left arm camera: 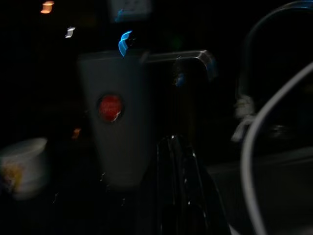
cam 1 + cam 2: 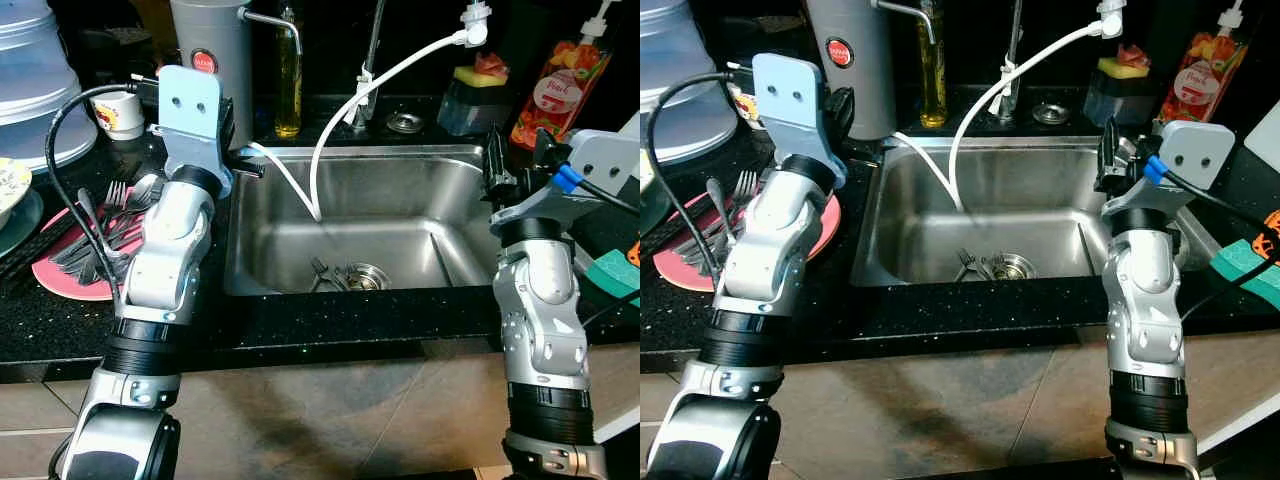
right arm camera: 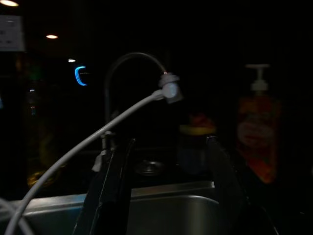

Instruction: Kitchen organization

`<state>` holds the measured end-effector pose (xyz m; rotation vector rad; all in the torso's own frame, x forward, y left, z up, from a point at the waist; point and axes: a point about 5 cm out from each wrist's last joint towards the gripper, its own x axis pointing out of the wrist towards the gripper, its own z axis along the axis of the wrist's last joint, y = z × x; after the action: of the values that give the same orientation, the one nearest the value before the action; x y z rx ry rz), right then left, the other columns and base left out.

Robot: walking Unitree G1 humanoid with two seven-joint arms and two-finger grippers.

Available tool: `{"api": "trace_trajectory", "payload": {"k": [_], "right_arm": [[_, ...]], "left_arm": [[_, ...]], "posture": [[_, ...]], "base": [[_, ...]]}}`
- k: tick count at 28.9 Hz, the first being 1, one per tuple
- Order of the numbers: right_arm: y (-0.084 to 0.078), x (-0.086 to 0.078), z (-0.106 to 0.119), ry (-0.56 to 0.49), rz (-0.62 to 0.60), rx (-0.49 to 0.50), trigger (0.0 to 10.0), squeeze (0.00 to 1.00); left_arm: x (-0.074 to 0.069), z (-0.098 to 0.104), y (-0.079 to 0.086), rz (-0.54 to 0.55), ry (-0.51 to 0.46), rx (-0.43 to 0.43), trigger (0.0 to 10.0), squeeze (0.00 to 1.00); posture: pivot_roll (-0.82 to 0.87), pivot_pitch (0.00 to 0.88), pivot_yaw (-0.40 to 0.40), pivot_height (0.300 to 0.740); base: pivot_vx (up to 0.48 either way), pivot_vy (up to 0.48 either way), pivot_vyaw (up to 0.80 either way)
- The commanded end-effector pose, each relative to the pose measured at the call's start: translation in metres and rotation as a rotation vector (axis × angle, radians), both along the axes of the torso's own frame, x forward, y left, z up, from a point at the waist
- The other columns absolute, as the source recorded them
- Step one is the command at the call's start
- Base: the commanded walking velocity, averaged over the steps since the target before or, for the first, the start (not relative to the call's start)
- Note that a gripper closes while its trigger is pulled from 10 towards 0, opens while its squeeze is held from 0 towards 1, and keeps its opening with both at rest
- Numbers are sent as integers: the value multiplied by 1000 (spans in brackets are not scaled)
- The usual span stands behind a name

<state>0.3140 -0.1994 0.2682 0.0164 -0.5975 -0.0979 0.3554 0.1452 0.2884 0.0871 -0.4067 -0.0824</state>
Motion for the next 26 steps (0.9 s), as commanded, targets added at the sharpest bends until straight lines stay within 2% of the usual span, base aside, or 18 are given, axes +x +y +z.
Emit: {"api": "trace_trajectory", "payload": {"k": [1,3,4,8,9,11,14,15,16,18,19,21,23,26], "right_arm": [[4,-1,-1,8,44,-14,10000,0],[12,-3,-1,12,104,-41,10000,0],[15,-3,0,12,127,-46,10000,0],[20,-4,0,15,172,-35,10000,0],[28,-5,2,19,279,24,10000,0],[34,-8,5,18,379,72,10000,0],[37,-9,7,19,422,79,10000,0],[38,-9,8,24,438,79,10000,0],[38,-9,8,24,438,79,10000,0],[39,-3,7,49,451,61,10000,0],[39,-3,7,49,451,61,10000,0],[41,8,2,98,429,9,10000,0],[46,18,0,118,416,-40,10000,0],[50,23,3,111,416,-86,10000,0]], "left_arm": [[6,-2,8,63,68,-32,10000,0],[8,0,23,139,108,-83,10000,0],[7,3,30,178,117,-69,10000,0],[5,6,41,226,136,-40,10000,0],[-3,6,55,281,182,5,10000,0],[-12,3,64,303,252,52,10000,0],[-22,-2,66,284,309,66,10000,0],[-29,-6,68,277,339,58,10000,0],[-29,-6,68,277,339,58,10000,0],[-46,-18,74,322,384,65,10000,0],[-46,-18,74,322,384,65,10000,0],[-55,-40,80,383,452,43,10000,0],[-54,-61,82,420,500,6,10000,0],[-46,-66,83,442,490,-15,10000,0]], "posture": [[64,2,-10,740],[60,4,-5,740],[62,7,-6,740],[67,8,-6,740],[76,14,-4,740],[87,18,-4,740],[101,21,-4,740],[125,27,-11,740],[125,27,-11,740],[154,31,-24,740],[154,31,-24,740],[183,31,-41,740],[195,33,-53,740],[198,30,-67,740]], "base": [[0,0,0],[0,0,0],[0,0,0],[0,0,0],[0,0,0],[0,0,0],[0,0,0],[0,0,0],[0,0,0],[0,0,0],[0,0,0],[0,0,0],[0,0,0],[0,0,0]]}}
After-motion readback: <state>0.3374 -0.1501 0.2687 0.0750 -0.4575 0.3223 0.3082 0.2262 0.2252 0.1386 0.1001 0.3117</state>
